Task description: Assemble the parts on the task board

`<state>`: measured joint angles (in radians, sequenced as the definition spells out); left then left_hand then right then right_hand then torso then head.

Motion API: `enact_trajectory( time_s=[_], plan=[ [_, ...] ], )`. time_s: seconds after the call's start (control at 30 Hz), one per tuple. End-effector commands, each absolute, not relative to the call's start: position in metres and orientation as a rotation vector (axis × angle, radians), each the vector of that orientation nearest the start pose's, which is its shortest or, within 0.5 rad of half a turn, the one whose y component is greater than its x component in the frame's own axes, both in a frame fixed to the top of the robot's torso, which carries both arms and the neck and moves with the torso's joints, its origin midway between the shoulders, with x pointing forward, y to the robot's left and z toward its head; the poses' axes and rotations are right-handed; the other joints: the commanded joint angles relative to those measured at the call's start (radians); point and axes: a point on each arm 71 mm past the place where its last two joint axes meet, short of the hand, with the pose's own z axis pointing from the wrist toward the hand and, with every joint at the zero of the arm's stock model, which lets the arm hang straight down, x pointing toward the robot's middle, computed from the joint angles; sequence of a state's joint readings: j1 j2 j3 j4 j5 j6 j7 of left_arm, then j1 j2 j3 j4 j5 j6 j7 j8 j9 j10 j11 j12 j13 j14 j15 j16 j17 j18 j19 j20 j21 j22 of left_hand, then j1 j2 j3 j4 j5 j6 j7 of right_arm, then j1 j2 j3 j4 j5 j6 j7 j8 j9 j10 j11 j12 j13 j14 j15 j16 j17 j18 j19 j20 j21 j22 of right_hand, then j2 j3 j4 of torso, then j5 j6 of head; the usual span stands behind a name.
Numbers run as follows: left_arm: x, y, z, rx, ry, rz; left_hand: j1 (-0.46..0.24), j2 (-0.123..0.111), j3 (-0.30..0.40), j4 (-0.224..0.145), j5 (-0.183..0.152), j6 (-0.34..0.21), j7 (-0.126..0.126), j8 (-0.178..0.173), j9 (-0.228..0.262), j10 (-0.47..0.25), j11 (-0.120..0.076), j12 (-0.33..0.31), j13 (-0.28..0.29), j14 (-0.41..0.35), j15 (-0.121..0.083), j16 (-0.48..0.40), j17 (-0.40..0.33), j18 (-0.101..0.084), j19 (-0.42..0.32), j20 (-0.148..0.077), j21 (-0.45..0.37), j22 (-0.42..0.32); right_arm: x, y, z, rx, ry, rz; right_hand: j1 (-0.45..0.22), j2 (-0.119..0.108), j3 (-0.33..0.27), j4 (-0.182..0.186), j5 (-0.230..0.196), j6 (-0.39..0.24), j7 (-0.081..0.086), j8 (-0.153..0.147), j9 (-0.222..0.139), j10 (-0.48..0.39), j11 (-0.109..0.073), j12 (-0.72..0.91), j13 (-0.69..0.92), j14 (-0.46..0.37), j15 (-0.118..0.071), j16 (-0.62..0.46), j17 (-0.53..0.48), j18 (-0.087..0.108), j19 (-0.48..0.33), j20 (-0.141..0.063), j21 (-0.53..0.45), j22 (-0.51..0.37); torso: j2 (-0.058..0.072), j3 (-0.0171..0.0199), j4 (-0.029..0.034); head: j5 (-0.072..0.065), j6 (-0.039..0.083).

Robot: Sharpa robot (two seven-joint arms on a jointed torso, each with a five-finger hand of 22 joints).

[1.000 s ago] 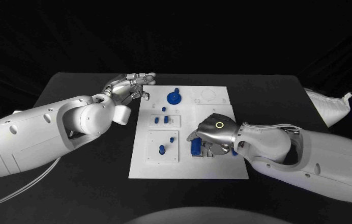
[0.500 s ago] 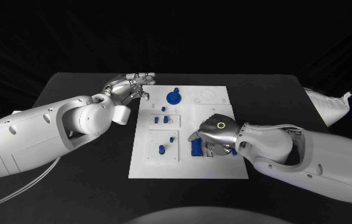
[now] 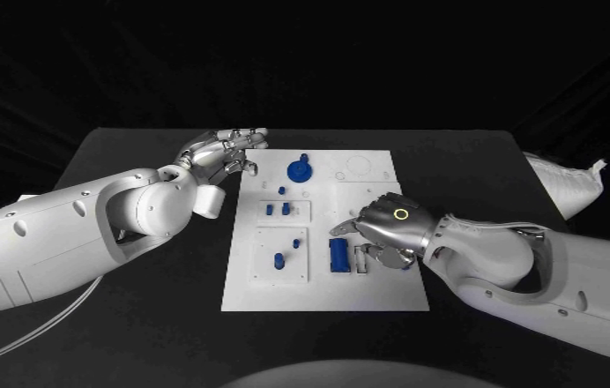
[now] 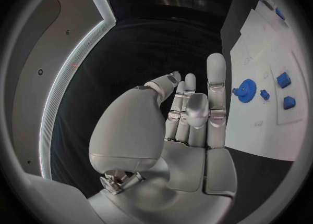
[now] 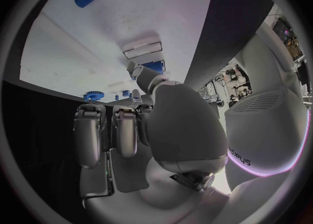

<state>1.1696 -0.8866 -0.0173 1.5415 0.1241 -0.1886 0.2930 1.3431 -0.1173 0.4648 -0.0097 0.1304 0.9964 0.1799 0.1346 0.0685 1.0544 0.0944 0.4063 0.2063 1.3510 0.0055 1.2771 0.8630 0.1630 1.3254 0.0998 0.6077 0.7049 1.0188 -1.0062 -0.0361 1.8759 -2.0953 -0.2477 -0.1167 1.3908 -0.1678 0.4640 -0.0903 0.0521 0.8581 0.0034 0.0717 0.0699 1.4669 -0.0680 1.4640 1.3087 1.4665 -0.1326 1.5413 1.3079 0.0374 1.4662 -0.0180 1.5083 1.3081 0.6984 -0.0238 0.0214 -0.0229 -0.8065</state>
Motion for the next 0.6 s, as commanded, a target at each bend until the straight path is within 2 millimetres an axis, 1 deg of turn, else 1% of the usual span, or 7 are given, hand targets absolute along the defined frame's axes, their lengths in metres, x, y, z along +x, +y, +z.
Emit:
enact_trajectory(
  time_s=[0.03,0.13,0.17,0.23,0.37,0.47,0.6],
  plan=[
    [0.480,0.218,-0.190,-1.303,1.515,-1.645,-0.003,0.003,-0.005,-0.002,0.003,-0.007,-0.003,0.004,-0.001,-0.005,-0.001,0.002,0.001,-0.007,0.001,-0.002,-0.001,0.018,-0.006,0.002,-0.006,-0.001,0.369,-0.175,-0.212,-0.566,1.538,0.680,-0.044,-0.010,-0.022,0.027,-0.003,0.031,0.037,0.011,0.004,0.054,0.019,0.008,0.196,0.097,0.006,0.005,0.233,-0.018,0.075,-0.004,0.007,0.182,0.000,-0.0012,-0.0002,-0.005,0.003],
    [0.480,0.218,-0.190,-1.301,1.515,-1.645,-0.003,0.003,-0.005,-0.002,0.003,-0.007,-0.003,0.004,-0.001,-0.005,-0.001,0.002,0.001,-0.007,0.001,-0.002,-0.001,0.018,-0.006,0.002,-0.006,-0.001,0.371,-0.185,-0.212,-0.442,1.590,0.697,-0.126,-0.009,-0.076,0.087,-0.001,0.172,0.094,0.090,0.034,0.059,0.079,0.017,0.202,0.098,0.049,0.005,0.233,-0.022,0.079,0.022,0.013,0.191,-0.001,-0.0013,-0.0005,-0.006,0.003],
    [0.480,0.218,-0.190,-1.301,1.516,-1.645,-0.003,0.003,-0.005,-0.002,0.003,-0.007,-0.003,0.004,-0.001,-0.005,-0.001,0.002,0.001,-0.007,0.001,-0.002,-0.001,0.018,-0.006,0.002,-0.006,-0.001,0.372,-0.188,-0.212,-0.407,1.609,0.693,-0.138,-0.008,-0.091,0.099,0.000,0.219,0.093,0.121,0.046,0.061,0.081,0.021,0.205,0.098,0.063,0.005,0.232,-0.022,0.080,0.031,0.014,0.192,0.000,-0.0013,-0.0004,-0.007,0.004],
    [0.480,0.218,-0.190,-1.301,1.516,-1.645,-0.003,0.003,-0.005,-0.002,0.003,-0.007,-0.003,0.004,-0.001,-0.005,-0.001,0.002,0.001,-0.007,0.001,-0.002,-0.001,0.018,-0.006,0.002,-0.006,-0.001,0.374,-0.194,-0.216,-0.334,1.671,0.665,-0.157,-0.013,-0.141,0.123,-0.002,0.299,0.067,0.192,0.075,0.059,0.064,0.018,0.203,0.095,0.063,-0.005,0.220,-0.021,0.079,0.040,0.013,0.190,0.000,-0.0007,-0.0006,-0.006,0.004],
    [0.480,0.218,-0.190,-1.300,1.517,-1.646,-0.003,0.003,-0.005,-0.002,0.003,-0.007,-0.003,0.004,-0.001,-0.005,-0.001,0.002,0.001,-0.007,0.001,-0.002,-0.001,0.018,-0.006,0.002,-0.006,-0.001,0.375,-0.199,-0.223,-0.255,1.747,0.617,-0.174,-0.012,-0.218,0.155,-0.002,0.346,0.031,0.282,0.125,0.057,0.033,0.012,0.199,0.090,0.038,-0.022,0.200,-0.019,0.078,0.034,0.010,0.187,-0.001,-0.0012,0.0006,-0.008,0.002],
    [0.480,0.217,-0.190,-1.300,1.517,-1.646,-0.003,0.003,-0.005,-0.002,0.003,-0.007,-0.003,0.004,-0.001,-0.005,-0.001,0.002,0.001,-0.007,0.001,-0.002,-0.001,0.018,-0.006,0.002,-0.006,-0.001,0.374,-0.199,-0.228,-0.202,1.783,0.586,-0.176,0.007,-0.287,0.194,-0.003,0.320,0.013,0.370,0.188,0.062,0.009,0.017,0.202,0.089,0.024,-0.026,0.196,-0.019,0.079,0.016,0.010,0.188,-0.001,-0.0007,0.0031,-0.007,0.002],
    [0.480,0.218,-0.190,-1.300,1.516,-1.645,-0.003,0.003,-0.005,-0.002,0.003,-0.007,-0.003,0.004,-0.001,-0.005,-0.001,0.002,0.001,-0.007,0.001,-0.002,-0.001,0.018,-0.006,0.002,-0.006,-0.001,0.373,-0.197,-0.235,-0.141,1.802,0.558,-0.190,0.039,-0.340,0.243,-0.003,0.277,0.005,0.448,0.246,0.069,0.008,0.027,0.209,0.091,0.016,-0.022,0.201,-0.021,0.083,0.011,0.015,0.195,0.000,-0.0004,0.0025,-0.004,0.001]
  ],
)
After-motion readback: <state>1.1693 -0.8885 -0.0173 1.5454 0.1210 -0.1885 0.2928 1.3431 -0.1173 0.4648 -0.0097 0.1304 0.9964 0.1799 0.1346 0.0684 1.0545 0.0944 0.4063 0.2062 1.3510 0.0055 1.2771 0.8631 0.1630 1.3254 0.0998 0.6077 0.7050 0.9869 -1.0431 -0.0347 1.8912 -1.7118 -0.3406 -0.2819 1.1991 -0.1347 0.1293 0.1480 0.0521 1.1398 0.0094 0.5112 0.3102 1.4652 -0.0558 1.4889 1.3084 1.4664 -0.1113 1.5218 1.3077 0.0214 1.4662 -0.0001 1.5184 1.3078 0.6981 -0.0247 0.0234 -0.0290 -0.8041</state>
